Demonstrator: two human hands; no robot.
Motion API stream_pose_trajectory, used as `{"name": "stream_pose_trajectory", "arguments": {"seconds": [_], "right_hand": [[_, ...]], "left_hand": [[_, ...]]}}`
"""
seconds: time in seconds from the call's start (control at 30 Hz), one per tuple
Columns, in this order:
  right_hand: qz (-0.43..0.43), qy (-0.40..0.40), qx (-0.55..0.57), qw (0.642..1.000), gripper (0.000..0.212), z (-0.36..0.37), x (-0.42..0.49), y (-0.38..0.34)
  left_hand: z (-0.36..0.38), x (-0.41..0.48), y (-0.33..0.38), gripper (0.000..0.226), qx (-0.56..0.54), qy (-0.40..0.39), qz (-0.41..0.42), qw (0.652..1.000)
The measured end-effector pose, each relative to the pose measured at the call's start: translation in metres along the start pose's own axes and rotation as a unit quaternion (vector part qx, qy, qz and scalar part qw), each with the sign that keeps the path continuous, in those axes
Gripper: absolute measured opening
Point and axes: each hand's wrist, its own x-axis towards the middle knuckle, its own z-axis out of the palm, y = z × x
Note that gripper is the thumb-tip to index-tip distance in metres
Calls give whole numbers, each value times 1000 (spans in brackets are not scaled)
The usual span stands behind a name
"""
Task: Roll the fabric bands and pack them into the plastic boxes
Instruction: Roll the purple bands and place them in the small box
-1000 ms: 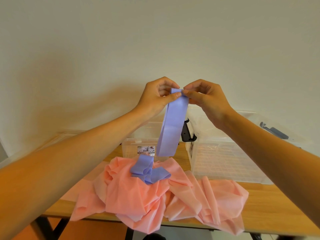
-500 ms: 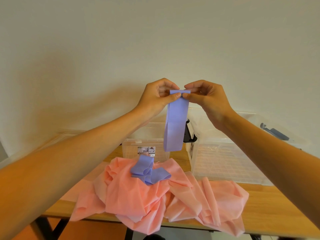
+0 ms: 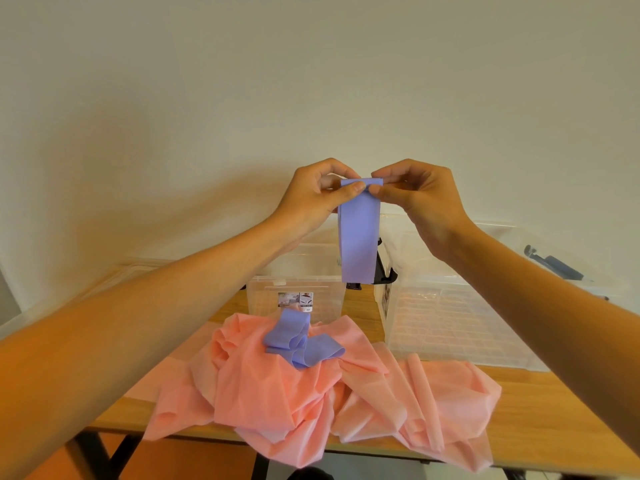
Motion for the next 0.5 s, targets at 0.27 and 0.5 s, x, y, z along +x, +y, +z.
{"name": "stream_pose_trajectory", "arguments": {"seconds": [0.27,0.5], "right_hand": [[3,-11,12,1000,14,0,-3,1],[-6,-7,-4,1000,18,-3,-2,2]], "left_hand": [[1,-1,0,16,-7,-5,27,1000],[3,0,1,14,34,3,6,999]]}}
